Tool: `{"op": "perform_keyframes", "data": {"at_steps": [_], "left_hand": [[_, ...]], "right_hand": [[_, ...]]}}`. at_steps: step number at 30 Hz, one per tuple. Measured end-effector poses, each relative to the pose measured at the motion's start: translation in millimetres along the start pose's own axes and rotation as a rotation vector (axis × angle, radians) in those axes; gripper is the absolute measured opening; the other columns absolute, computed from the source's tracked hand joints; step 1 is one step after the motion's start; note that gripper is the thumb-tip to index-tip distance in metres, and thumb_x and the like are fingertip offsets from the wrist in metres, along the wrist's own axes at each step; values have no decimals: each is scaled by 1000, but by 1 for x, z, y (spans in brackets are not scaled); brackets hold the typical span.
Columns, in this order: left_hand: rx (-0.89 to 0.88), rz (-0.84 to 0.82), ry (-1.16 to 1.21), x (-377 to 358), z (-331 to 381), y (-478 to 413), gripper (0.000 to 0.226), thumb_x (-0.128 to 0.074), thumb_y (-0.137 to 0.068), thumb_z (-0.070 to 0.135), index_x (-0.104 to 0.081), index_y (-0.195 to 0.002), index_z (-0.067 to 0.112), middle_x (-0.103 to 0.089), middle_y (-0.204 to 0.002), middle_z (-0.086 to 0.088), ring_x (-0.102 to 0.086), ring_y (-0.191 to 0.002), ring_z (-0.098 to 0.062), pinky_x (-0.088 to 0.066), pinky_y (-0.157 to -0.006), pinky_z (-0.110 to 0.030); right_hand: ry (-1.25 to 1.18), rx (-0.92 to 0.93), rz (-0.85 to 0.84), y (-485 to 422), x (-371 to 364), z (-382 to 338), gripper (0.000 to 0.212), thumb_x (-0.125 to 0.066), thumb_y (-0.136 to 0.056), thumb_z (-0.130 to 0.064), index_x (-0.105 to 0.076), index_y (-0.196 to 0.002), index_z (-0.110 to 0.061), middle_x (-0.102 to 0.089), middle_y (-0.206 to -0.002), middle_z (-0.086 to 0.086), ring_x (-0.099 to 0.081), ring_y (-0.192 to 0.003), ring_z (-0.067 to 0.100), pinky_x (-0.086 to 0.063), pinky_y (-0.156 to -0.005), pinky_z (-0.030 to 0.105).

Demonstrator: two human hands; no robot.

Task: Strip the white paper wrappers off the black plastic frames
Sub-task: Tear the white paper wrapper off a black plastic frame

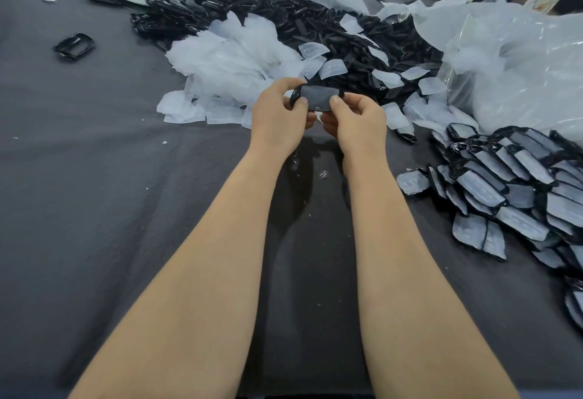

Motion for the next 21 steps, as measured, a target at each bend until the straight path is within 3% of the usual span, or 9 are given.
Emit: {"op": "perform_keyframes", "data": {"at_steps": [5, 14, 21], "left_hand": [[-9, 4, -43, 0, -2, -1, 25, -49, -95, 5, -56, -117, 13, -65, -81, -3, -64, -64, -7, -59, -74, -27], [-40, 7, -67, 0, -1, 1, 14, -54, -94, 8, -52, -101, 20, -64, -74, 0, -64, -60, -6, -58, -69, -23], [-41, 2, -68, 0, 0, 1, 13, -54, -94, 9, -52, -99, 20, -62, -72, 1, -61, -56, -2, -52, -57, -13]], "right_hand": [[15, 0, 2, 0, -1, 1, 3, -57, -93, -11, -56, -93, -14, -64, -79, 0, -62, -61, 4, -52, -60, 17], [-12, -23, -6, 1, -1, 0, 14, -58, -91, -9, -54, -83, -20, -64, -81, 0, -61, -59, 3, -52, -59, 16], [-16, -45, -13, 0, -2, 0, 12, -57, -90, -8, -55, -83, -18, -63, -82, 3, -60, -60, 6, -51, -59, 18]]}}
Point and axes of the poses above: each hand's wrist, its own y-axis away from the middle knuckle, its own x-axis out of the back of the hand, z = x × y, the point moved 5 cm from there along -y, towards the middle knuckle
